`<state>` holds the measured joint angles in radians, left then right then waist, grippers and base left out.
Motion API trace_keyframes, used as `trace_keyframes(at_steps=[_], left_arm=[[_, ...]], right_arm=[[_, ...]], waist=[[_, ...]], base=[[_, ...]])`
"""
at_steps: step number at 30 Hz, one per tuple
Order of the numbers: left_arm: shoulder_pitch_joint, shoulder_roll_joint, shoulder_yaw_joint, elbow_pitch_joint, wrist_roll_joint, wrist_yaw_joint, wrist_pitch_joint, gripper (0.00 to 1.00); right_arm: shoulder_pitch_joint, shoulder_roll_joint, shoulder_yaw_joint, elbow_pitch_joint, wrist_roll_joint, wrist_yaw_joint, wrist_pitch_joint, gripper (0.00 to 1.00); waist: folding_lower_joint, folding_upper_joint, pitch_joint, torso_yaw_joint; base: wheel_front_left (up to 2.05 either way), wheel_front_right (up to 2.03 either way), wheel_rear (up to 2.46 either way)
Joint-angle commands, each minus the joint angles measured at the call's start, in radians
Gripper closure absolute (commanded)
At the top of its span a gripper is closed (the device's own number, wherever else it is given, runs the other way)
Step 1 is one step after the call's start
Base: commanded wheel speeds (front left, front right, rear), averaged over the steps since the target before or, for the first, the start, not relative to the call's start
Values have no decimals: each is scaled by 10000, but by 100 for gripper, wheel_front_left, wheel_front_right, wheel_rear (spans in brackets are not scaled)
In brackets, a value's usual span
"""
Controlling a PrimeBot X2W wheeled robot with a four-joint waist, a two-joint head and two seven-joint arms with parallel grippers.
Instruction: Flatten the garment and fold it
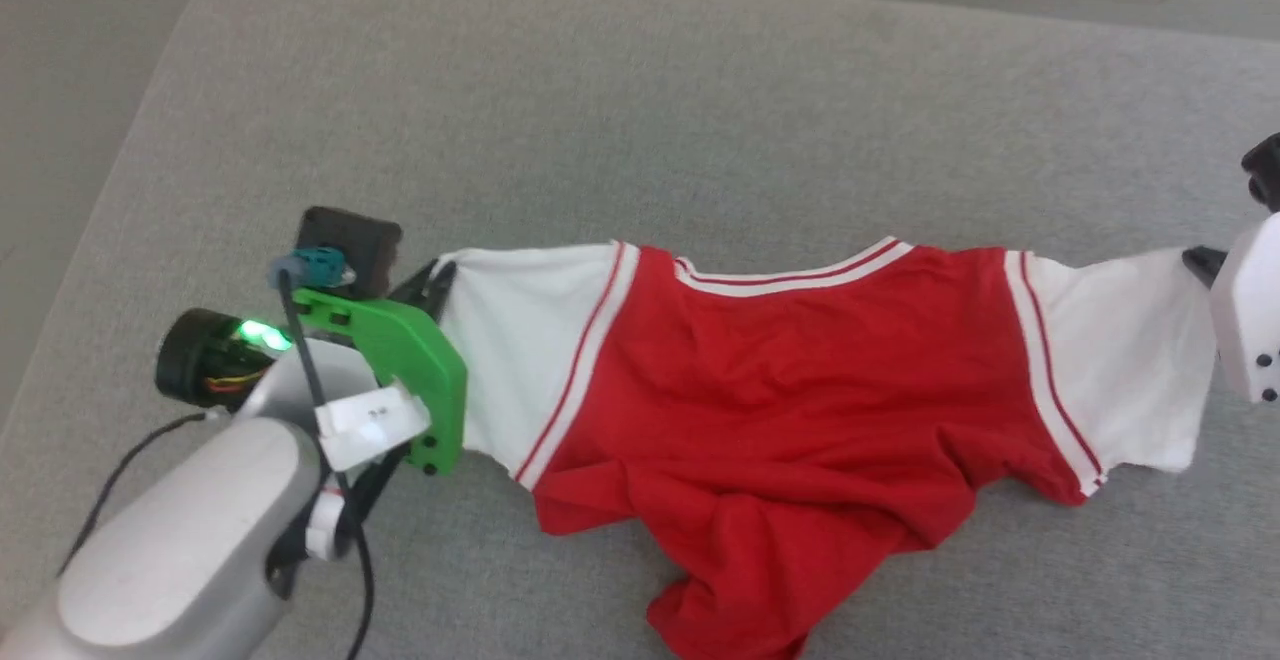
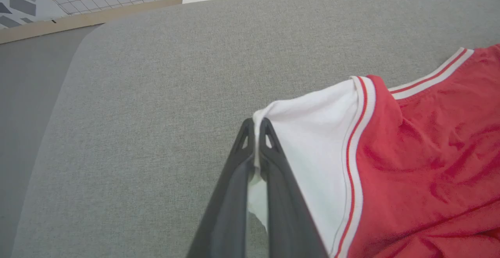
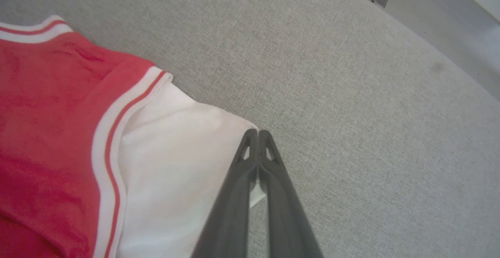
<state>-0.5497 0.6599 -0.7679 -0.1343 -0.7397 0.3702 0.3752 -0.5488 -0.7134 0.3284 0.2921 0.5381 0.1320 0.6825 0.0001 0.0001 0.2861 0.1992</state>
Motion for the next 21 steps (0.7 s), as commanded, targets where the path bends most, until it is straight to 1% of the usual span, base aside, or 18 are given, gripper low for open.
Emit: trace_keyframes(at_steps=[1,4,9,17,21], left_arm=[[40,136,132,12,-101,-7,-81,100],[-60,344,335,-66,-133,-33,-153,100],[-256,733,749,-219,-158,-18,-307,100],[-645,1338,1624,-700,-121,228,-727,100],[-850,1655,2088,-1002,-122,288,-968,100]], right_arm=[[-108,-71,-2,-151,152,-13,-252,100],[-226,-232,18,-437,401,-13,-747,100],[-449,-376,-112,-878,707,-13,-1279,100],[-822,-662,-487,-1574,822,-13,-2136,100],[-995,-679,-852,-1976,926,-13,-2315,100]], waist=[[-1,-1,-760,-540],[-1,-1,-1170,-729],[-1,-1,-1709,-997],[-1,-1,-2315,-1359],[-1,-1,-2493,-1533]], base=[[0,0,0],[0,0,0],[0,0,0],[0,0,0],[0,0,0]])
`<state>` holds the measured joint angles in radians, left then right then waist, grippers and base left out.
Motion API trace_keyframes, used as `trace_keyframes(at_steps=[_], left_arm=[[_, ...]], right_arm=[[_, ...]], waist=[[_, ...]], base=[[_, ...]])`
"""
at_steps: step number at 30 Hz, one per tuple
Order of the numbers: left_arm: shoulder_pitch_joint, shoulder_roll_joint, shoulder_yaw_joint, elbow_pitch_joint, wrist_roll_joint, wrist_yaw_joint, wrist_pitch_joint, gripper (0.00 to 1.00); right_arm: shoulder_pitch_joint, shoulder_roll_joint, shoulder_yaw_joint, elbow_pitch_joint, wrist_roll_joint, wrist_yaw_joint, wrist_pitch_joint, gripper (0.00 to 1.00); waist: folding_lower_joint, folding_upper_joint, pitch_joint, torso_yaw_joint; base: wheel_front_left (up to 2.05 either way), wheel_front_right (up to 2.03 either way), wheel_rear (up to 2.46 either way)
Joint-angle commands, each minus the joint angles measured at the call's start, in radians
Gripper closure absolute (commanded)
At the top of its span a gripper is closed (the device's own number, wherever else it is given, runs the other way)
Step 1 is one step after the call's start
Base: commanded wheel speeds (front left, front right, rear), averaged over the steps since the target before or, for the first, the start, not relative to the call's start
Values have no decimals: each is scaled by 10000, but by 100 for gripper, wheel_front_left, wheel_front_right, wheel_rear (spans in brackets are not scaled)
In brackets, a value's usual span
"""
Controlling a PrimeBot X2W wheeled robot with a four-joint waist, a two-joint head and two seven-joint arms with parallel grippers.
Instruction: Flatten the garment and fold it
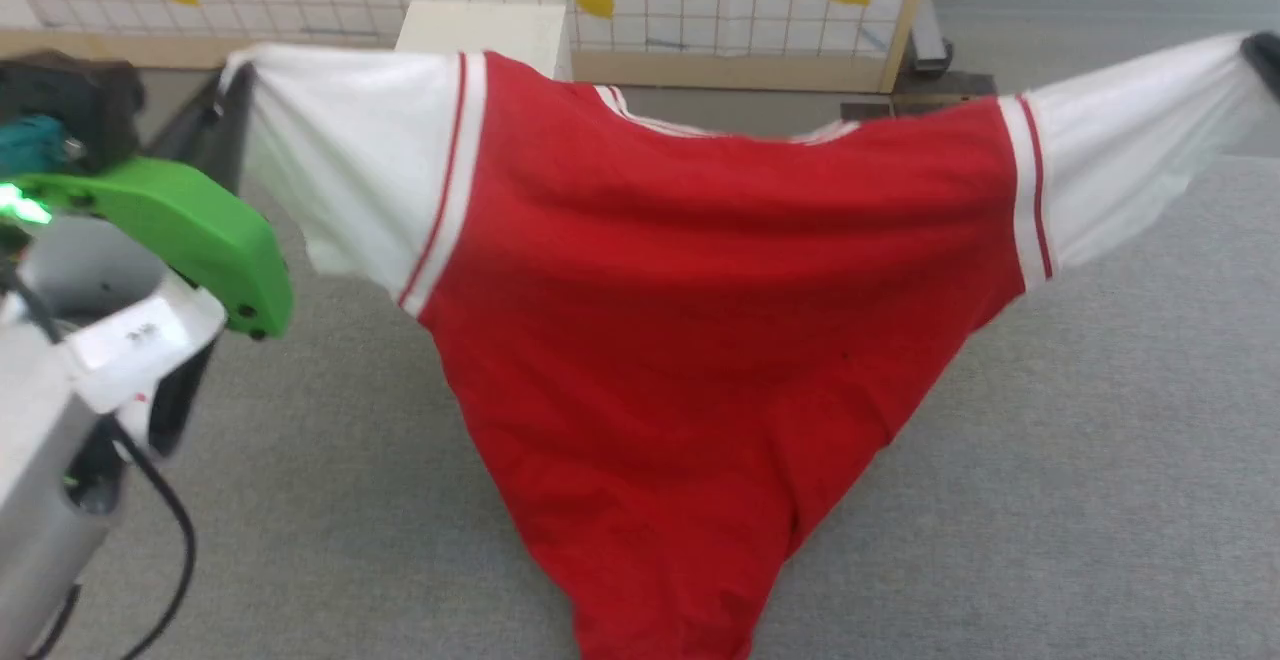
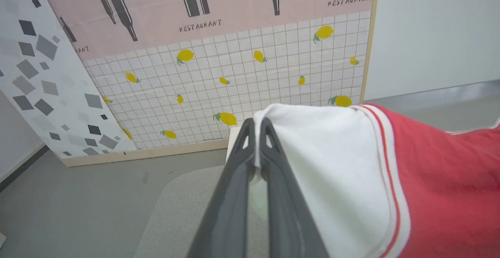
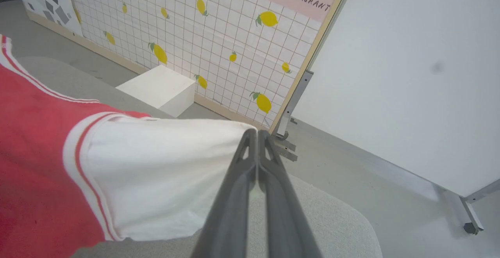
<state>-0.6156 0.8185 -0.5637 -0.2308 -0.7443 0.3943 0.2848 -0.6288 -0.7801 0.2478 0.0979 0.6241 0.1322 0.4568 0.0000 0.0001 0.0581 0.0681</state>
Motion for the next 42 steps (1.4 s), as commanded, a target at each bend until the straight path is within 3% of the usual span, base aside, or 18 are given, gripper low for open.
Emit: trace_keyframes(at_steps=[1,7,13,18,24,26,28,36,42], left_arm=[[-287,147,179,-158,-84,49,-114,100],[-1107,595,928,-830,-115,25,-166,100],[-2296,892,1427,-996,-104,-335,-89,100],[-3709,935,1227,-503,17,-1161,373,100],[-6017,360,952,1291,44,-2259,839,100],[-7891,-176,633,2919,364,-3038,1061,100],[-8808,-450,498,3826,578,-3304,1134,100],[-12055,-1551,49,6916,1565,-4218,442,100],[-13213,-2131,-89,8432,1958,-4459,-582,100]], right_arm=[[-262,-30,-162,-183,96,-15,-68,100],[-945,-453,-514,-1112,-45,-15,-139,100],[-1947,-946,-456,-1531,-2,-15,-119,100],[-3124,-1628,266,-1557,-9,-15,-379,100],[-5591,-1946,1540,-773,124,-15,-868,100],[-7657,-1573,2424,438,174,-15,-1214,100],[-8624,-1258,2849,1143,103,-15,-1464,100],[-12026,-87,3962,4301,-177,-15,-2858,100],[-13293,709,4225,6151,-241,-15,-3765,100]], waist=[[0,-1,-225,-267],[0,-1,121,-506],[0,-1,717,-691],[0,-1,1597,-821],[0,-1,3048,-1035],[0,-1,4049,-1186],[0,-1,4462,-1249],[0,-1,5838,-1312],[0,-1,6265,-1195]], base=[[0,0,0],[0,0,0],[0,0,0],[0,0,0],[0,0,0],[0,0,0],[0,0,0],[0,0,0],[0,0,0]])
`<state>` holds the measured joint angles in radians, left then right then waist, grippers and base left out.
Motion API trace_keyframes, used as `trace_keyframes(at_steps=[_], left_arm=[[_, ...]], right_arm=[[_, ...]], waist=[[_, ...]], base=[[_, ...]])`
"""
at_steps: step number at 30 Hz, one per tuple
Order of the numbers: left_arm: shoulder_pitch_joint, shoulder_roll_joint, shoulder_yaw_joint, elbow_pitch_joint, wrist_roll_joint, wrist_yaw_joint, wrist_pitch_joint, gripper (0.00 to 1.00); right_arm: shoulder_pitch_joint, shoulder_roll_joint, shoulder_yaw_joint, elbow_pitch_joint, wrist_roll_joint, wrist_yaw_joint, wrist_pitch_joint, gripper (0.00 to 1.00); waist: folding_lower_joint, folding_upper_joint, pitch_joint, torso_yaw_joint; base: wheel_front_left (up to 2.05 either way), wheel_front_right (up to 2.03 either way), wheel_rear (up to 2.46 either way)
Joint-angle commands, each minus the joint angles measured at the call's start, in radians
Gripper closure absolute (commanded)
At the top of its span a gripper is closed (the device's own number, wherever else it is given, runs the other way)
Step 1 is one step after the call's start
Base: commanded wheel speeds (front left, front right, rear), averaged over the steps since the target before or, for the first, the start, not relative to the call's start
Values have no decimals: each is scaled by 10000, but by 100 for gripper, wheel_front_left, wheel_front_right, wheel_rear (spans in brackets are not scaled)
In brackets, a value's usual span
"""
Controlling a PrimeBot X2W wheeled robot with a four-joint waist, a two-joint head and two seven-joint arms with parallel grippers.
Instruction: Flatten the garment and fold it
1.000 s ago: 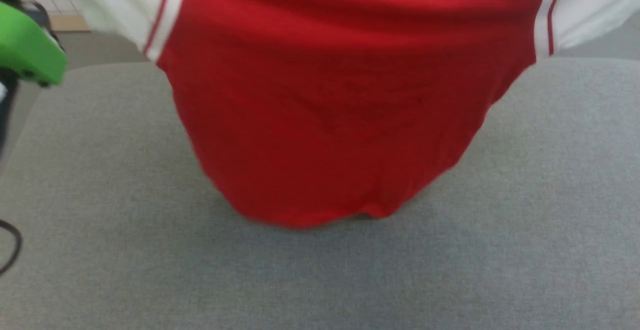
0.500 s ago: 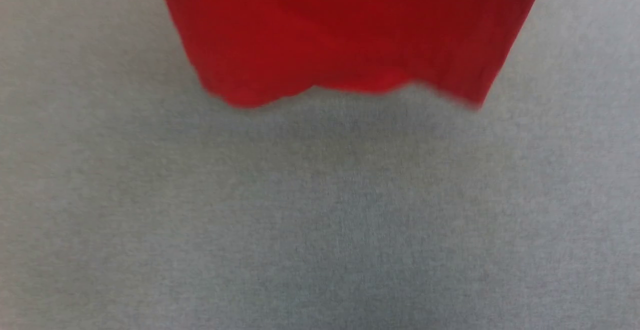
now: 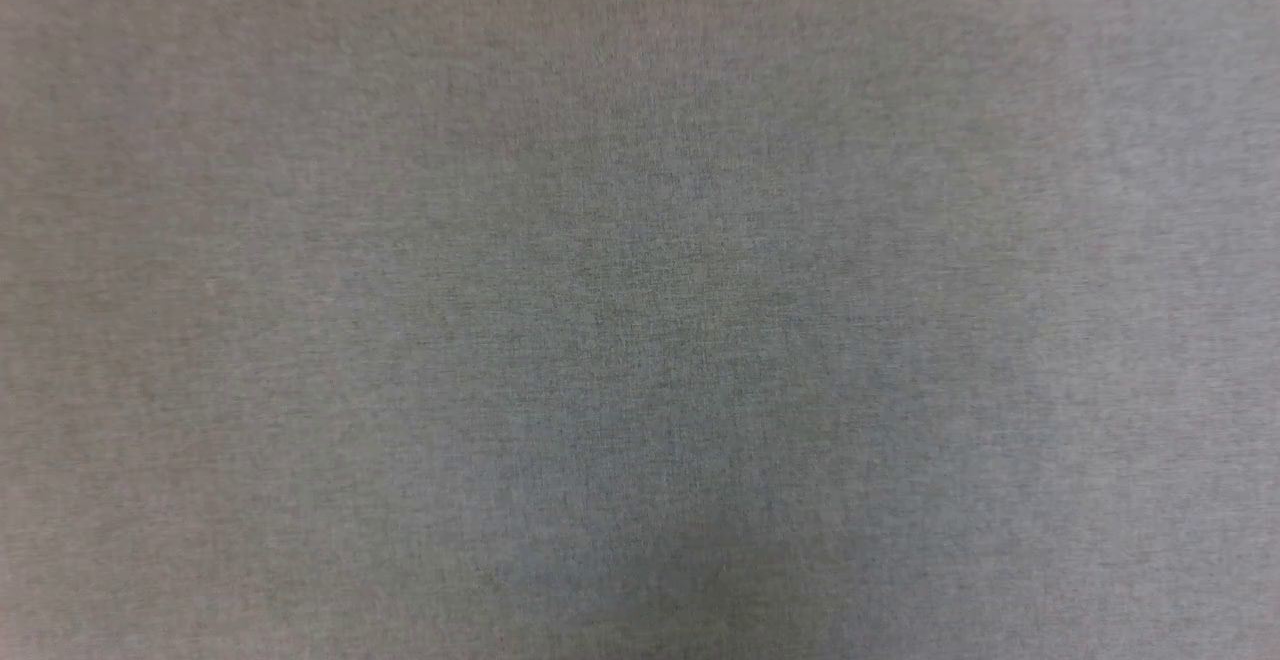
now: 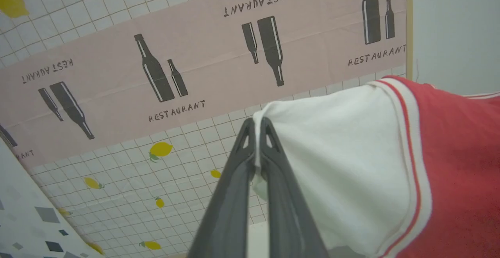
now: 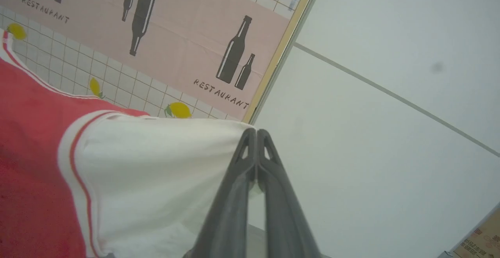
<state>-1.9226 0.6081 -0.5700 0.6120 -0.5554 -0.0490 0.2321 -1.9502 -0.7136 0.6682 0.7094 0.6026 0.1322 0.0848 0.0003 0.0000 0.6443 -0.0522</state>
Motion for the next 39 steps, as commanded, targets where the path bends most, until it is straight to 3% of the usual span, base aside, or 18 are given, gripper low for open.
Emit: trace_keyframes(at_steps=[1,6,12,19,24,31,39], left_arm=[[-203,-104,-43,182,96,-44,-212,100],[42,-491,-184,1033,33,-175,-825,100],[1832,-960,-398,1624,-438,-230,-1093,100],[5356,-1162,-747,1338,-959,107,-1404,100],[8179,-1187,-1039,440,-1425,494,-1333,100],[11400,-403,-1298,-1921,-1922,1302,-832,100],[14360,935,-1500,-4777,-2452,2450,42,100]], right_arm=[[-129,131,132,197,10,-15,-132,100],[101,456,896,775,417,-15,-540,100],[1482,576,1617,1087,1196,-15,-831,100],[4063,773,2412,1009,2008,-15,-908,100],[6228,469,2921,276,2701,-15,-702,100],[8870,-567,3167,-981,3227,-15,-528,100],[11525,-1484,2883,-1746,3625,-15,-168,100]], waist=[[-3,0,434,29],[-3,0,465,162],[-3,0,-99,330],[-3,0,-1311,408],[-3,0,-2372,565],[-3,0,-3556,665],[-3,0,-4386,694]], base=[[0,0,0],[0,0,0],[0,0,0],[0,0,0],[0,0,0],[0,0,0],[0,0,0]])
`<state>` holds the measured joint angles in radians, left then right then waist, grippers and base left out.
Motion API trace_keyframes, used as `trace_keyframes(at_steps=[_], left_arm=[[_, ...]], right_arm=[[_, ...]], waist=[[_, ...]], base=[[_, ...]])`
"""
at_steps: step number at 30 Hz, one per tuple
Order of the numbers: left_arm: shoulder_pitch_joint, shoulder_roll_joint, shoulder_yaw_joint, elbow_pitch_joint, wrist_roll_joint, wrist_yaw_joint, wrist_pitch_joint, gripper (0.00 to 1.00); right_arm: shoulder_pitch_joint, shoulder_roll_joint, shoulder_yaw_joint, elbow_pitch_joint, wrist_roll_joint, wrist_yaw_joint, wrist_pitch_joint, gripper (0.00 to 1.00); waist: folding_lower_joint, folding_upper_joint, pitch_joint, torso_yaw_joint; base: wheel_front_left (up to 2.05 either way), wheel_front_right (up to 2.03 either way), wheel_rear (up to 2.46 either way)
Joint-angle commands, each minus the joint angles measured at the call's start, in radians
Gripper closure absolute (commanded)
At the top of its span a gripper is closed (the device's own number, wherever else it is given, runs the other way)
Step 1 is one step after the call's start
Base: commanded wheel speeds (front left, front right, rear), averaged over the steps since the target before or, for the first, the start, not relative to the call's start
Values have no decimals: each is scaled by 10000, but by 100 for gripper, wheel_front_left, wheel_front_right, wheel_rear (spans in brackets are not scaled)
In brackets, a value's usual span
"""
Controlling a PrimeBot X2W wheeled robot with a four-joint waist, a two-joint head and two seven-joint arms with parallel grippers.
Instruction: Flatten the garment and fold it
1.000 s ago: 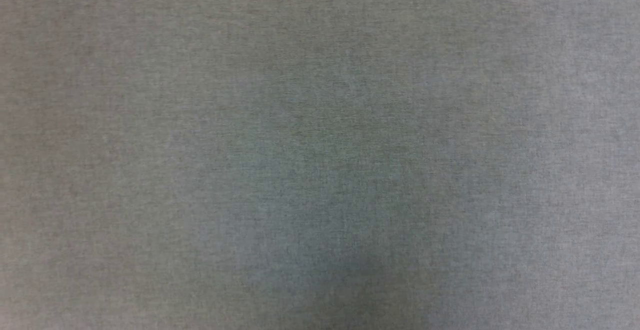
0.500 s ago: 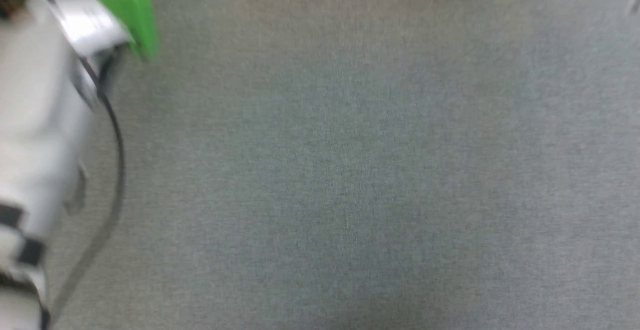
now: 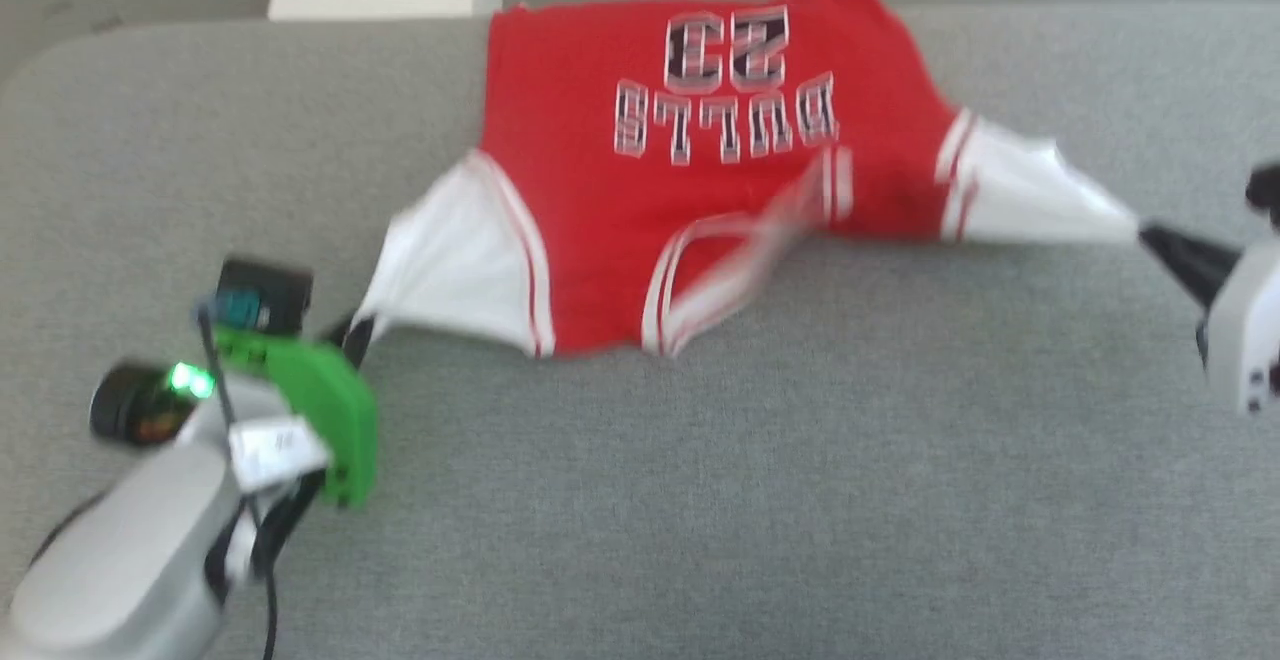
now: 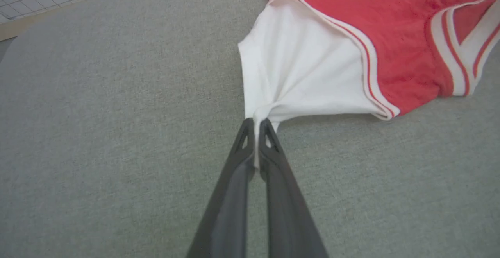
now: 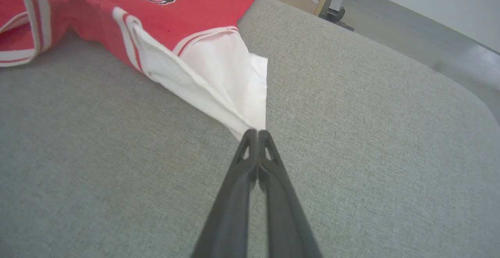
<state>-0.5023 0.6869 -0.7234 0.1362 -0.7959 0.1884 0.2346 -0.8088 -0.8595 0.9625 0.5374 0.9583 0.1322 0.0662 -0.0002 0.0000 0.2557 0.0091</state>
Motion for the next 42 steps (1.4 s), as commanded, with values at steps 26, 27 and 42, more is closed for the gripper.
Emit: trace_keyframes(at_steps=[26,27,42], left_arm=[[4604,2751,-162,-2610,-1829,909,1058,100],[4636,2733,-173,-2648,-1832,930,1042,100],[3407,1508,160,-3521,-1762,1230,764,100]], right_arm=[[6334,-1780,-2211,-2884,2147,-15,4946,100],[6437,-1766,-2349,-2914,2109,-15,4973,100],[5953,-556,-5870,-3934,1365,-15,6481,0]], waist=[[2,0,-1553,55],[2,0,-1535,64],[2,0,-645,762]], base=[[0,0,0],[0,0,0],[0,0,0]])
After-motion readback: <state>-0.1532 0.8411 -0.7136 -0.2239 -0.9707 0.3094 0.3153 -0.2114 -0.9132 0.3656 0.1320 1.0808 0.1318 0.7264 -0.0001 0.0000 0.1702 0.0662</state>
